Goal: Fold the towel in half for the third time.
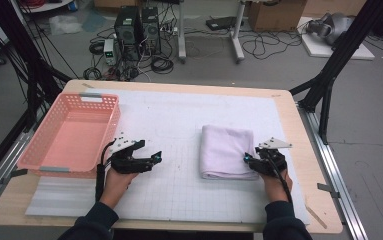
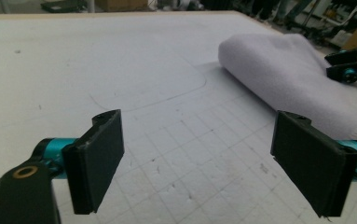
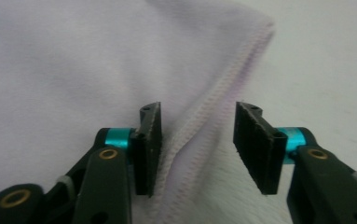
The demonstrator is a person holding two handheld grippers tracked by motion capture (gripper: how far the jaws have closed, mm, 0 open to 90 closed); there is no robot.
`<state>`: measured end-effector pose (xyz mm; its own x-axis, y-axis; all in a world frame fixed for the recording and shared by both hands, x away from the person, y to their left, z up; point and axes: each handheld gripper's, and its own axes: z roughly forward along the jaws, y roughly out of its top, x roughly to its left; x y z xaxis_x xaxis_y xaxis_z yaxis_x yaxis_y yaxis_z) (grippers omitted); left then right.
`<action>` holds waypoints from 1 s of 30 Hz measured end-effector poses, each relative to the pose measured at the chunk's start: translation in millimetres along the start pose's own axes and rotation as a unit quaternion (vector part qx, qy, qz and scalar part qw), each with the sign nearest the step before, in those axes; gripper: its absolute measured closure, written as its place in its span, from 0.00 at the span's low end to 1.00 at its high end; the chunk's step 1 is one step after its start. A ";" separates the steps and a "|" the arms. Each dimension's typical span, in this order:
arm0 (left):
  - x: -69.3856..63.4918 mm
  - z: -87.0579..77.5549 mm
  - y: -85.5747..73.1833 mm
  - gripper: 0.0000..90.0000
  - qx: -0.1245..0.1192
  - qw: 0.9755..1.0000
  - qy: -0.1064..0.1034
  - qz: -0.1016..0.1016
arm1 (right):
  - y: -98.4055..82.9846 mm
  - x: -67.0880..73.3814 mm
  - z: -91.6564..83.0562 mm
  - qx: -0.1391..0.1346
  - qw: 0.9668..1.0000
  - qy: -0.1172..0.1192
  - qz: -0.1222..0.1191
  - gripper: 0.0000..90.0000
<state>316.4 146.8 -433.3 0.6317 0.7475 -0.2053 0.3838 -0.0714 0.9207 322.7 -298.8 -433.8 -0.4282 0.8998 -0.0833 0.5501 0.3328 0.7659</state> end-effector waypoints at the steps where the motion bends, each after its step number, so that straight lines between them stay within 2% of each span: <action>1: -0.1 -0.3 0.3 0.17 0.000 1.000 -0.002 0.002 | -1.0 -3.3 -3.4 -0.004 1.000 -0.002 0.002 0.55; 3: -0.3 -0.8 0.6 0.17 -0.001 1.000 -0.006 0.001 | -3.5 -10.5 -12.3 -0.016 1.000 0.007 0.009 0.52; 7: -1.2 -1.2 1.8 0.17 -0.006 1.000 0.001 -0.002 | -10.8 -22.1 -31.9 -0.044 0.999 0.027 0.013 0.45; 9: -0.4 -1.7 2.0 0.18 -0.011 1.000 -0.010 -0.003 | -16.4 -26.2 -39.3 -0.052 0.998 0.032 0.010 0.43; 11: -0.2 -2.3 2.3 0.18 -0.014 1.000 -0.009 0.009 | -22.5 -29.6 -44.7 -0.061 0.997 0.037 0.014 0.39; 13: 0.2 -2.3 2.0 0.18 -0.028 0.999 -0.003 0.032 | -24.9 -32.4 -47.5 -0.064 0.997 0.037 0.013 0.36; 15: -0.4 -3.1 1.9 0.18 -0.046 0.997 0.004 0.058 | -26.9 -35.1 -49.1 -0.067 0.997 0.023 0.010 0.32; 16: -0.7 -3.6 2.1 0.18 -0.047 0.997 0.007 0.062 | -28.2 -36.5 -49.5 -0.071 0.997 0.015 0.014 0.28; 18: 0.1 -3.9 2.6 0.19 -0.039 0.998 0.011 0.056 | -29.8 -39.3 -51.9 -0.084 0.996 0.009 0.025 0.24; 20: 2.1 -4.0 2.9 0.18 -0.032 0.999 0.012 0.040 | -29.5 -41.3 -55.2 -0.099 0.995 0.010 0.029 0.23; 23: 3.8 -6.8 3.8 0.17 -0.042 0.999 -0.003 0.028 | -28.2 -42.8 -57.3 -0.117 0.992 0.010 0.040 0.20; 26: 3.3 -7.5 4.7 0.18 -0.052 0.998 -0.009 0.023 | -28.1 -41.1 -56.2 -0.111 0.993 0.010 0.038 0.20; 30: 2.6 -5.6 3.9 0.18 -0.044 0.999 -0.013 0.021 | -27.7 -39.2 -56.4 -0.111 0.993 0.010 0.032 0.20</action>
<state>315.8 152.2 -428.5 0.6629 0.7283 -0.1734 0.2961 -0.0423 0.9542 283.8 -359.2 -415.8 -0.4132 0.9105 -0.0179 0.4069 0.2021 0.8908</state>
